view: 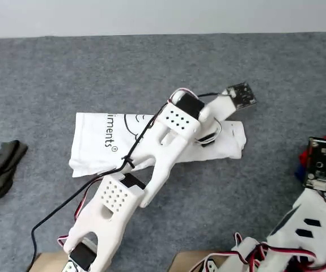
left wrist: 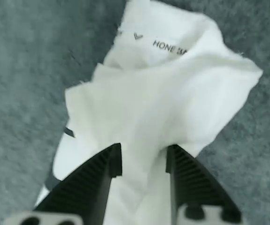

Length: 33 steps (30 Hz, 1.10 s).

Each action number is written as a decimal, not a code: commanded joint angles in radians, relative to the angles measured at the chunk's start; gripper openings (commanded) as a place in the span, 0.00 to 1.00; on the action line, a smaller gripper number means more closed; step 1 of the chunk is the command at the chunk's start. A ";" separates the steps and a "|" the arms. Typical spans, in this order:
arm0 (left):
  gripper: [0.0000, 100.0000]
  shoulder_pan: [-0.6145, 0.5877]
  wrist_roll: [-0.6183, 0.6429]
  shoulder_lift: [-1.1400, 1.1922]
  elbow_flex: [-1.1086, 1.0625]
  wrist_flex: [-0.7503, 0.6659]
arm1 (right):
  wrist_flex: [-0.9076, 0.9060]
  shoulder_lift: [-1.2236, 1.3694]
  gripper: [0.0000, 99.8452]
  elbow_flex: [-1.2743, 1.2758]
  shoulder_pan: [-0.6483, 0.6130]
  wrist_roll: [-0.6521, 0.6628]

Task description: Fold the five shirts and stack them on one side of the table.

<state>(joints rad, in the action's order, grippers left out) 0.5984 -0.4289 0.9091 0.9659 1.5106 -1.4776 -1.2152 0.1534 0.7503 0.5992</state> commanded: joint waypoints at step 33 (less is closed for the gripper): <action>0.11 -0.038 -0.087 0.072 0.065 0.164 | 0.010 0.004 0.01 -0.006 0.007 0.011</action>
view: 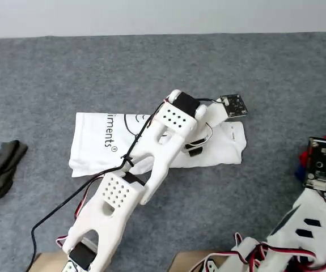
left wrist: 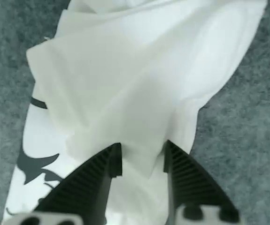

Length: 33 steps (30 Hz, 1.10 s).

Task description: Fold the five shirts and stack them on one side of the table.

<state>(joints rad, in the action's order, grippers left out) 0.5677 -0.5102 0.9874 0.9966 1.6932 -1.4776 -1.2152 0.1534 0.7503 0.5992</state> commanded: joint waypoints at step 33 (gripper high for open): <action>0.11 0.021 -0.034 -0.003 0.137 0.061 | 0.010 0.002 0.01 -0.006 0.007 0.005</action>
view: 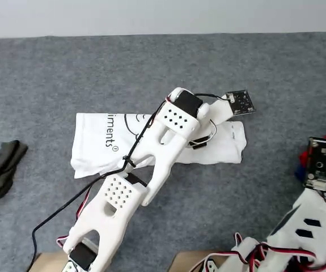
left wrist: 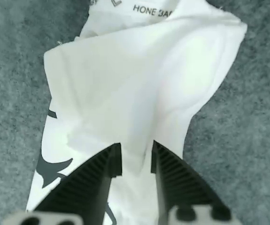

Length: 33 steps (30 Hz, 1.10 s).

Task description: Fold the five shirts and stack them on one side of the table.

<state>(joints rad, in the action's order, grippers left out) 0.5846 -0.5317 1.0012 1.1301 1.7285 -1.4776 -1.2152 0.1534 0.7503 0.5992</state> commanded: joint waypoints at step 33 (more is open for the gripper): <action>0.10 -0.043 0.100 -0.014 0.002 -0.336 | 0.004 0.002 0.01 -0.008 0.007 0.006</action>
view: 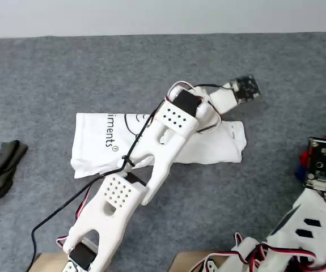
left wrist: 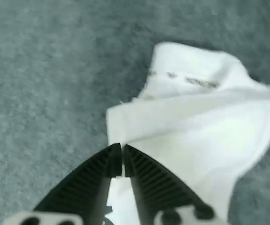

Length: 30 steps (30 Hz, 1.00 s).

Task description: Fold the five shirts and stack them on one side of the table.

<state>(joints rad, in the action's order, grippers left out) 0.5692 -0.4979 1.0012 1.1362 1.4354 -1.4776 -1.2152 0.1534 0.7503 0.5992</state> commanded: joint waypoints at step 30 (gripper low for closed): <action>0.01 -0.338 0.390 -0.391 -0.065 0.322 | -0.012 0.061 0.01 0.255 -0.183 -0.074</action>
<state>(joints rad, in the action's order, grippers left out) 0.2839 -0.1465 0.8201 1.1669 1.7269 -1.4853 -1.2075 0.3943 0.6352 0.5838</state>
